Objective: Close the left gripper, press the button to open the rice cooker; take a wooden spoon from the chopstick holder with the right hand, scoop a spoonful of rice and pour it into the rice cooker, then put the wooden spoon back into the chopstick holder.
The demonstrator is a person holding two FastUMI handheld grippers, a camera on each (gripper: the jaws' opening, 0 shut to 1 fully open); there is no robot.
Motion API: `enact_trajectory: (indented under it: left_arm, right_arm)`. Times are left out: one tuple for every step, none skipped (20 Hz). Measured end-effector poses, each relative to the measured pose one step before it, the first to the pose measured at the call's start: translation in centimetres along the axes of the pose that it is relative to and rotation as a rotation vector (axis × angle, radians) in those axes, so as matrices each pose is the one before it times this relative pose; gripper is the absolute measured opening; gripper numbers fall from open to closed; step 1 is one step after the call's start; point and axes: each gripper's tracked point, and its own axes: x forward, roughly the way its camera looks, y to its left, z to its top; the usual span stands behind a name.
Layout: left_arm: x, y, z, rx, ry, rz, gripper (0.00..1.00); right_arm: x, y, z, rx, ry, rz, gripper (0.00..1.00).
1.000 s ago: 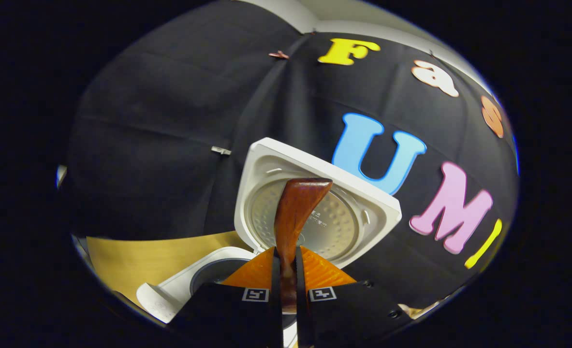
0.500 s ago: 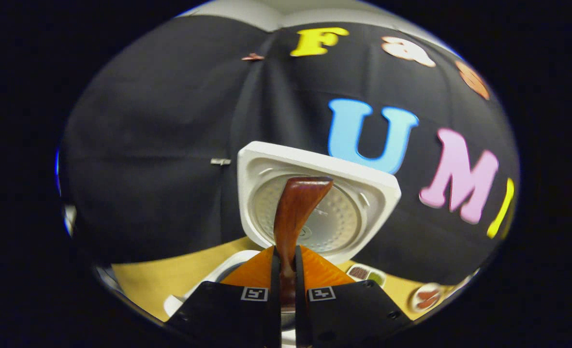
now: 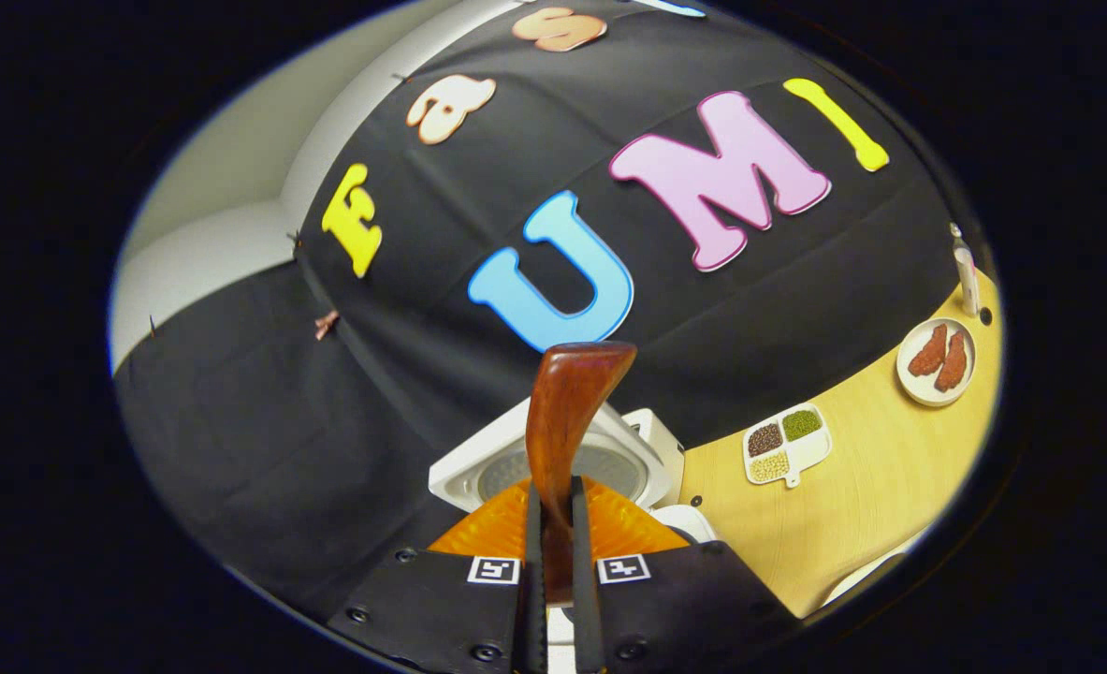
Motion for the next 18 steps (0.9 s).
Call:
enact_trajectory:
  left_arm:
    - [0.062, -0.770, 0.090, 0.00263, -0.00173, -0.00732, 0.97]
    - [0.150, -0.665, -0.062, -0.00030, -0.00049, -0.00889, 0.97]
    - [0.028, -0.812, -0.008, -0.00140, 0.00024, -0.01029, 0.96]
    - [0.128, -0.894, -0.223, 0.00072, 0.00046, -0.00990, 0.97]
    - [0.062, -0.879, -0.087, 0.00500, 0.00003, -0.00933, 0.97]
    - [0.292, -0.855, -0.177, 0.00883, 0.00250, -0.00686, 0.97]
    - [0.242, -0.864, -0.100, 0.01119, 0.00226, -0.00452, 0.97]
    - [0.266, -0.816, 0.013, 0.00964, 0.00037, -0.00402, 0.97]
    - [0.283, -0.920, 0.012, 0.00545, 0.00058, -0.00309, 0.97]
    - [0.321, -0.825, -0.004, 0.00316, -0.00092, -0.00260, 0.97]
    - [0.408, -0.841, 0.173, 0.00352, -0.00149, -0.00115, 0.97]
    - [0.341, -0.793, 0.078, 0.00605, -0.00037, 0.00072, 0.97]
    - [0.426, -0.798, 0.242, 0.00544, -0.00053, 0.00088, 0.97]
    - [0.598, -0.857, 0.160, 0.00254, -0.00226, 0.00050, 0.97]
    - [0.403, -0.783, 0.339, 0.00041, -0.00219, 0.00029, 0.97]
    - [0.297, -0.644, 0.385, -0.00033, -0.00427, 0.00333, 0.97]
    - [0.272, -0.589, 0.380, -0.00012, -0.00429, 0.00520, 0.97]
    - [0.353, -0.543, 0.330, 0.00372, -0.00482, 0.00898, 0.97]
  right_arm:
    - [-1.649, -0.435, 1.740, 0.01218, -0.02547, 0.01262, 0.16]
    - [-1.580, -0.893, 1.793, -0.00130, -0.02672, 0.00486, 0.16]
    - [-1.643, -1.361, 1.806, -0.00504, -0.02415, -0.00771, 0.16]
    - [-1.527, -1.577, 1.780, -0.00008, -0.02338, -0.00932, 0.15]
    - [-1.523, -1.419, 1.585, 0.00632, -0.02308, -0.00919, 0.15]
    - [-1.406, -1.456, 1.793, 0.00971, -0.02039, -0.00774, 0.16]
    - [-1.522, -1.570, 1.834, 0.00142, -0.02259, -0.01340, 0.16]
    - [-1.341, -1.686, 1.565, -0.00560, -0.01480, -0.01626, 0.16]
    - [-1.270, -1.996, 1.359, -0.00779, -0.01046, -0.02228, 0.15]
    - [-1.286, -1.851, 1.260, -0.01051, -0.00939, -0.02400, 0.15]
    - [-1.044, -1.826, 1.130, -0.00763, -0.00487, -0.02149, 0.15]
    - [-0.968, -1.844, 0.969, -0.00552, -0.00106, -0.02043, 0.15]
    - [-0.913, -2.000, 0.607, -0.01441, 0.00311, -0.02274, 0.15]
    - [-0.725, -2.198, 0.354, -0.01964, 0.01083, -0.02606, 0.15]
    - [-0.624, -2.104, 0.133, -0.02152, 0.01214, -0.02367, 0.16]
    - [-0.495, -2.023, -0.035, -0.01625, 0.02256, -0.01852, 0.15]
    - [-0.348, -1.853, -0.177, -0.00677, 0.02352, -0.01390, 0.15]
    - [-0.127, -1.847, -0.218, -0.00460, 0.02220, -0.01777, 0.15]
